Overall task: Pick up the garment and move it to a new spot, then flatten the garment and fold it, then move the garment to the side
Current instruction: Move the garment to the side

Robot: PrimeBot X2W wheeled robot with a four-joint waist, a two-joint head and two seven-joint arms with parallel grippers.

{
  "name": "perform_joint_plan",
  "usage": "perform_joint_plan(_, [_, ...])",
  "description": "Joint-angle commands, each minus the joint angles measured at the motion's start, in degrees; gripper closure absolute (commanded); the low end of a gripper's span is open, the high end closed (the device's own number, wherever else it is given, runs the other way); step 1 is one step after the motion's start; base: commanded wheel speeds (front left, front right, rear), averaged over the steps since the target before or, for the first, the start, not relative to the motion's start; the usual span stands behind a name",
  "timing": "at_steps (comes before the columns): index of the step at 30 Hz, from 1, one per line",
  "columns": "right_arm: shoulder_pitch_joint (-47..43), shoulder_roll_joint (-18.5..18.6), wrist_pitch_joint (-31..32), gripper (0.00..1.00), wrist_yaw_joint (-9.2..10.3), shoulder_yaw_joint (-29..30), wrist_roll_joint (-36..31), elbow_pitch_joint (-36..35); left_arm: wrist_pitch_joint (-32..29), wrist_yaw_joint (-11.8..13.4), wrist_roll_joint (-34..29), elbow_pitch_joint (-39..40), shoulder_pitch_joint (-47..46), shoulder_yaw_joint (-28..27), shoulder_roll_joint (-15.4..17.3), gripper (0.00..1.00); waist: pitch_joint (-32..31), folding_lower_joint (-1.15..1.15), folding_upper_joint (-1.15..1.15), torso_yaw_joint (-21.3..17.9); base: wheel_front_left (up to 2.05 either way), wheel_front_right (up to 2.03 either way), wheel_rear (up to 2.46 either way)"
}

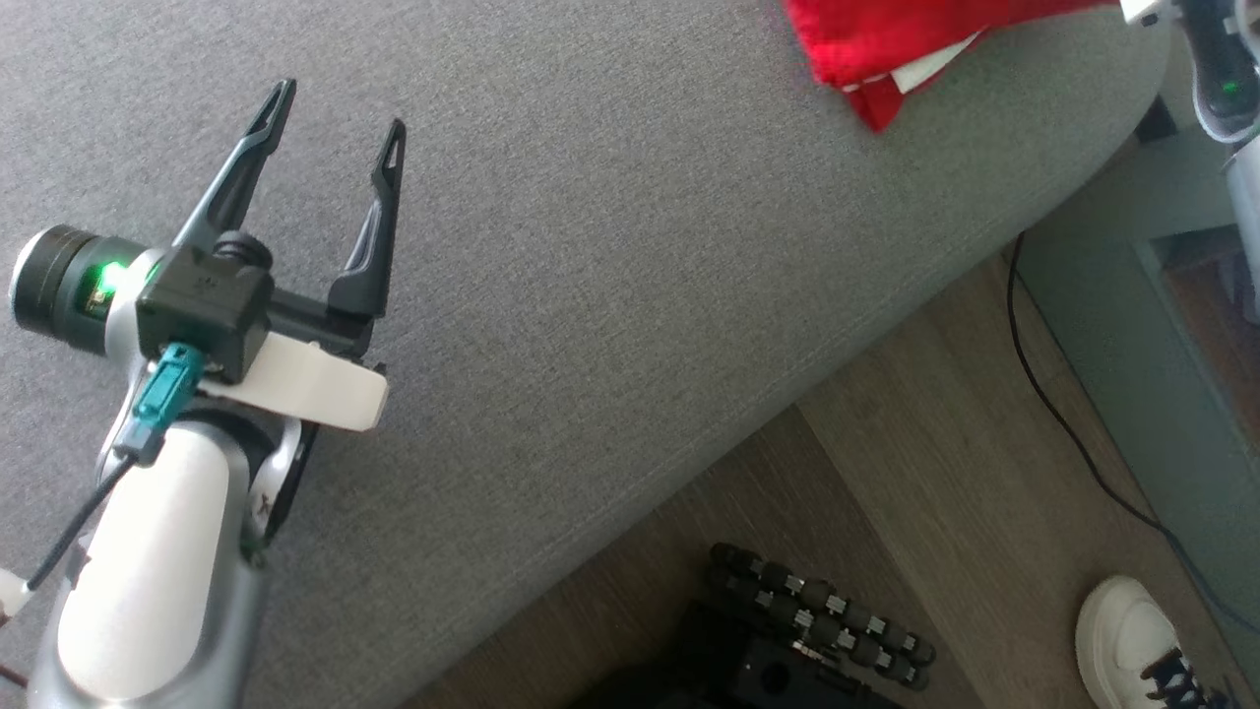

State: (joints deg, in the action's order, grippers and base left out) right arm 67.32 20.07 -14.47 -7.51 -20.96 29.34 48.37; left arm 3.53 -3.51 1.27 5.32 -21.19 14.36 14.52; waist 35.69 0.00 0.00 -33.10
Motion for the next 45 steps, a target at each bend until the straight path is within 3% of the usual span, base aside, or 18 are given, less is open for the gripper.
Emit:
perform_joint_plan(1, [-2.0,0.8,-0.5,0.0,0.02,0.5,-0.3,-1.4,-0.3,0.2,0.6,1.9,-0.6,-1.1,0.8,0.0,-0.1,0.0,0.0,0.0,0.0,0.0,0.0])
perform_joint_plan(11, [-1.9,-0.5,-0.5,0.0,0.02,-2.2,-0.8,-5.9,3.9,2.3,2.4,-0.2,0.6,-2.1,-0.6,0.0,-3.9,0.0,0.0,0.4,0.0,0.0,0.0])
perform_joint_plan(16, [-3.0,1.3,-0.5,0.0,0.02,-3.1,-1.8,-8.9,8.2,3.5,4.1,-2.9,0.2,-1.8,-3.7,0.0,-8.3,0.0,0.0,5.6,0.0,0.0,0.0])
perform_joint_plan(24, [-9.5,0.9,-0.5,0.0,0.02,-2.5,0.0,-14.9,11.3,5.3,6.8,-6.4,1.2,-3.1,-7.6,0.0,-15.4,0.0,0.0,15.4,0.0,0.0,0.0])
perform_joint_plan(36, [-25.1,-5.5,-0.5,0.0,0.02,3.8,2.4,-23.1,11.5,6.3,8.7,-3.9,7.6,-7.2,-10.7,0.0,-22.5,0.0,0.0,27.6,0.0,0.0,0.0])
perform_joint_plan(45, [-36.2,-10.3,-0.5,0.0,0.02,7.3,-1.5,-26.7,11.5,6.3,9.5,-4.7,11.5,-8.2,-11.5,0.0,-25.5,0.0,0.0,32.8,0.0,0.0,0.0])
